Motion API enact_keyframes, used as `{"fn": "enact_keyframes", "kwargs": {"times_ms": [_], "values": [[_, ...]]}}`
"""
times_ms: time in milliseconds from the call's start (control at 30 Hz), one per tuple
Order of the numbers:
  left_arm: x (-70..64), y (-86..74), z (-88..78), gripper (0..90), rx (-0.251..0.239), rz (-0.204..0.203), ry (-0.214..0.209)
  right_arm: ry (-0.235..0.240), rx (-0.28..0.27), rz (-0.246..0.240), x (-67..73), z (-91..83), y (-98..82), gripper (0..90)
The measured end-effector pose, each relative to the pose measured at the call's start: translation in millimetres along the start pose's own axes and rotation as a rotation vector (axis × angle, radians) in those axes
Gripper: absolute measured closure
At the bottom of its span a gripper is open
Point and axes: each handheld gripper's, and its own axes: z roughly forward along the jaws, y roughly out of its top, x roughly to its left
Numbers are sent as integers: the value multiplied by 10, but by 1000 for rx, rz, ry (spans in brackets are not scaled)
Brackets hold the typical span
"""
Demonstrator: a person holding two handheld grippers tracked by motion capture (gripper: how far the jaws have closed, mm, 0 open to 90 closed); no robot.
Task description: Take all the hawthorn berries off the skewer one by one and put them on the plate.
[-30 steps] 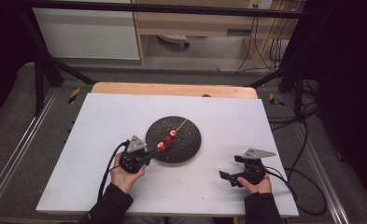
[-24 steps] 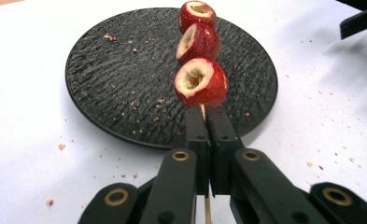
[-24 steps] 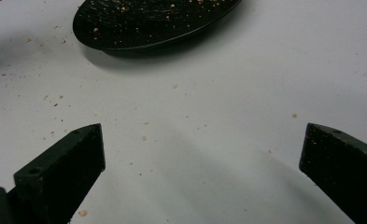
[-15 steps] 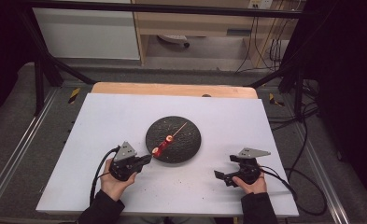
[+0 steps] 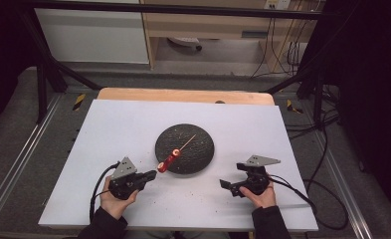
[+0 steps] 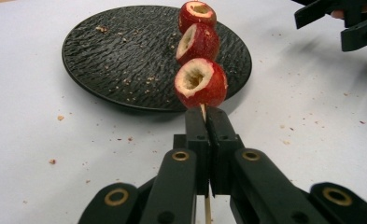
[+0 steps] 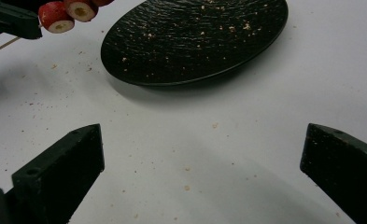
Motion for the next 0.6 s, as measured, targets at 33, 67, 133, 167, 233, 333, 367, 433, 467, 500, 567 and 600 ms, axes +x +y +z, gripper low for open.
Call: {"fn": "enact_keyframes", "kwargs": {"times_ms": [33,67,133,167,233,333,367,433,467,500,567,600], "values": [[-6,-6,-5,882,-2,2,-4,-1,1,-4,12,11,9,7],[-11,-10,-9,882,0,4,-6,-5,2,-5,27,23,19,7],[-21,-16,-14,882,-4,8,-8,-7,1,-2,60,51,46,7],[-26,-16,-14,882,-2,10,-11,-4,0,-3,72,62,55,7],[-38,-18,-17,882,-1,16,-11,7,0,0,105,93,75,7],[-59,-24,-10,882,0,21,-15,3,17,-5,174,156,124,7],[-65,-25,-7,882,2,25,-16,3,19,-6,191,172,137,8],[-78,-28,-3,882,1,27,-16,17,21,-7,232,216,181,9],[-84,-28,-1,882,2,29,-18,28,16,-1,253,236,206,10],[-90,-31,0,882,1,31,-17,35,12,1,273,253,235,12],[-99,-33,4,882,4,31,-20,41,3,-1,316,290,297,12],[-107,-35,5,882,0,32,-19,42,-1,-3,327,301,315,15]]}}
